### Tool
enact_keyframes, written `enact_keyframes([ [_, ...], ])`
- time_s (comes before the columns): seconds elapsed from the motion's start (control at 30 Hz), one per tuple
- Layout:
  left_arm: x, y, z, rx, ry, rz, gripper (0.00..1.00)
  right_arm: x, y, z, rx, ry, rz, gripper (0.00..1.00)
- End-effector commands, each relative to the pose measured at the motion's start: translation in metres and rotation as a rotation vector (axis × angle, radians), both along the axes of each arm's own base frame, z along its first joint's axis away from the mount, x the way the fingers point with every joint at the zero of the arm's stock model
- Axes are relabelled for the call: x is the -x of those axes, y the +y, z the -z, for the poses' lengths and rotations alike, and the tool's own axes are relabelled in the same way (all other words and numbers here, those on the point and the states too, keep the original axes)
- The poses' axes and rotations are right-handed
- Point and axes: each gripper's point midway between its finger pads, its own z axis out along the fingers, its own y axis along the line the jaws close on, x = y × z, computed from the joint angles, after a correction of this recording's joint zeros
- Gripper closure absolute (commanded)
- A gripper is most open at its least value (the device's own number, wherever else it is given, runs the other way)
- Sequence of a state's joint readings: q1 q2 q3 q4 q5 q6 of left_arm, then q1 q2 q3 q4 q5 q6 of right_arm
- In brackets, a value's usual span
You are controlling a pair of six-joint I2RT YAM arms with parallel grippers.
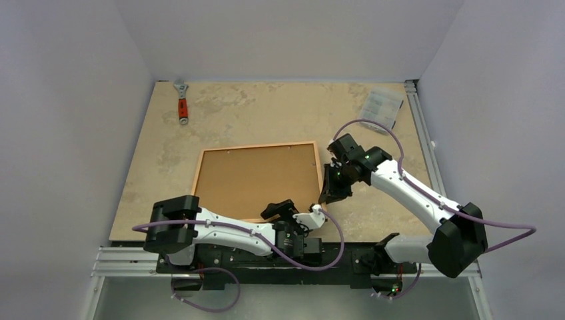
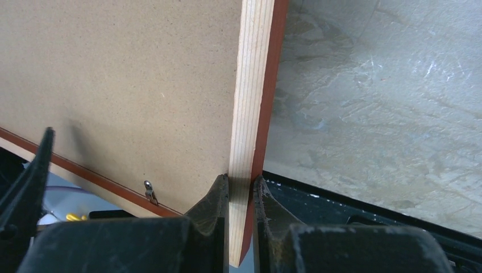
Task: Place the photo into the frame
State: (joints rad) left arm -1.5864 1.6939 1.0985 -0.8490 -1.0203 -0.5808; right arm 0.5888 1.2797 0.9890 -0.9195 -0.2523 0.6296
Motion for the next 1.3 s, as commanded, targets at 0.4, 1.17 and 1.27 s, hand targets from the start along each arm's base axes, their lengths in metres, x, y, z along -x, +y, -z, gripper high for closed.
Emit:
enact_keyframes([
  [0.4, -0.012, 0.000, -0.031, -0.033, -0.007, -0.011, 0.79, -0.011, 0.030, -0.048, -0.192, -0.113, -0.047, 0.73],
  [1.17, 0.001, 0.032, -0.112, 0.203, 0.088, 0.045, 1.00, -0.076, -0.013, -0.289, -0.428, -1.460, 0.027, 0.31],
  [1.27, 0.009, 0.037, -0.122, 0.277, 0.144, 0.083, 1.00, -0.068, -0.013, -0.298, -0.402, -1.602, -0.068, 0.25],
])
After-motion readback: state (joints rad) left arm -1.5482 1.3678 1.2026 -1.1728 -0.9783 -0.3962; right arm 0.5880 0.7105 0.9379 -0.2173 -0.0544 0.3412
